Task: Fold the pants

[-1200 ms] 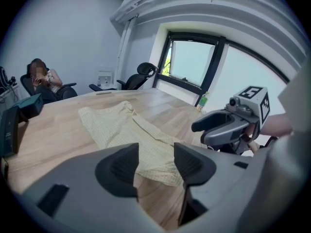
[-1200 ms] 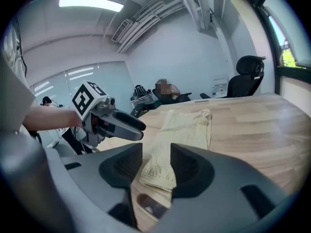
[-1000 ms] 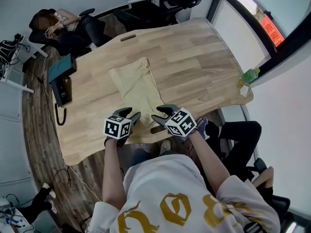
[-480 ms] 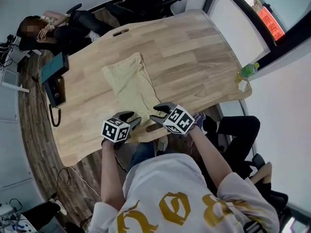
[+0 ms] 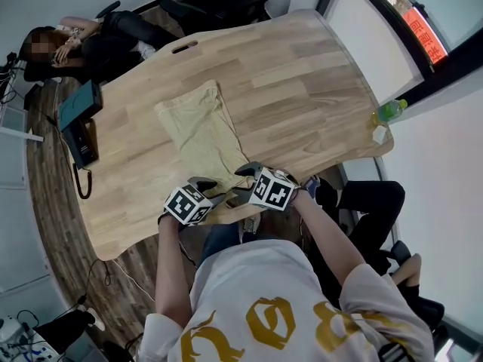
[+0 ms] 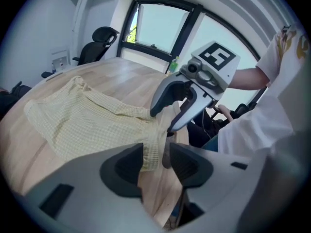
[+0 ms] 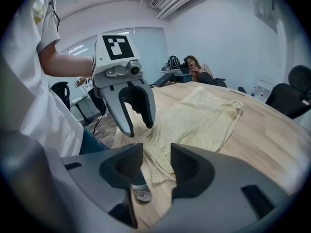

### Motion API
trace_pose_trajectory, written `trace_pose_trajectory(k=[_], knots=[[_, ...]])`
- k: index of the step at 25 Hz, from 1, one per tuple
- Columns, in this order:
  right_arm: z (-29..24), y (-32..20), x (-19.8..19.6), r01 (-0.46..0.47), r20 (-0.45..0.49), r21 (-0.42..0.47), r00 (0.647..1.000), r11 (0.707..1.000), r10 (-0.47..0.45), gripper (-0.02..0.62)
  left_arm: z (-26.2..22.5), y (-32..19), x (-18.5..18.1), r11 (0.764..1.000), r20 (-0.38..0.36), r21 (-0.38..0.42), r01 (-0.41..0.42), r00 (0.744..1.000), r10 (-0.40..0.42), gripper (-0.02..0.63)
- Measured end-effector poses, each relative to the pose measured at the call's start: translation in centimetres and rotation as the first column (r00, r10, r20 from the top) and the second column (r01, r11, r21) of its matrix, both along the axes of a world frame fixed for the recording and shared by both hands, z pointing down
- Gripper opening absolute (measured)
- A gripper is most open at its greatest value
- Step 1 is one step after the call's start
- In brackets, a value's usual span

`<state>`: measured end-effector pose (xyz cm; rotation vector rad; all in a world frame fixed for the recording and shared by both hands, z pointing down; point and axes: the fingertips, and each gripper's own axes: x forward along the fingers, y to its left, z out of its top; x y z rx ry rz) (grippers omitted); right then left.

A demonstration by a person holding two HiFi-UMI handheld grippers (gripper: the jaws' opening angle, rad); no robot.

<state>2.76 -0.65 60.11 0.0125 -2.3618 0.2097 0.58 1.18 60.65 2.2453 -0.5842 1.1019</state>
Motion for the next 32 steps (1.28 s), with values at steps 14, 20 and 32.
trace_pose_trajectory(k=[14,20,32], knots=[[4.2,1.1,1.6,0.179,-0.146,0.06,0.975,0.982,-0.169,0.188,4.8,1.3,0.7,0.973,0.159,-0.129,-0.191,0.965,0.21,0.189],[5.7,0.9,2.1,0.236,-0.244,0.2,0.952,0.951,-0.185,0.179,5.8,0.7,0.8,0.98,0.177,-0.109,-0.166,0.967,0.184,0.159],[6.2,0.6,2.0,0.208,-0.226,0.26,0.962,0.943,-0.15,0.133,5.8,1.3,1.0,0.971,0.235,0.014,-0.238,0.945,0.228,0.131]])
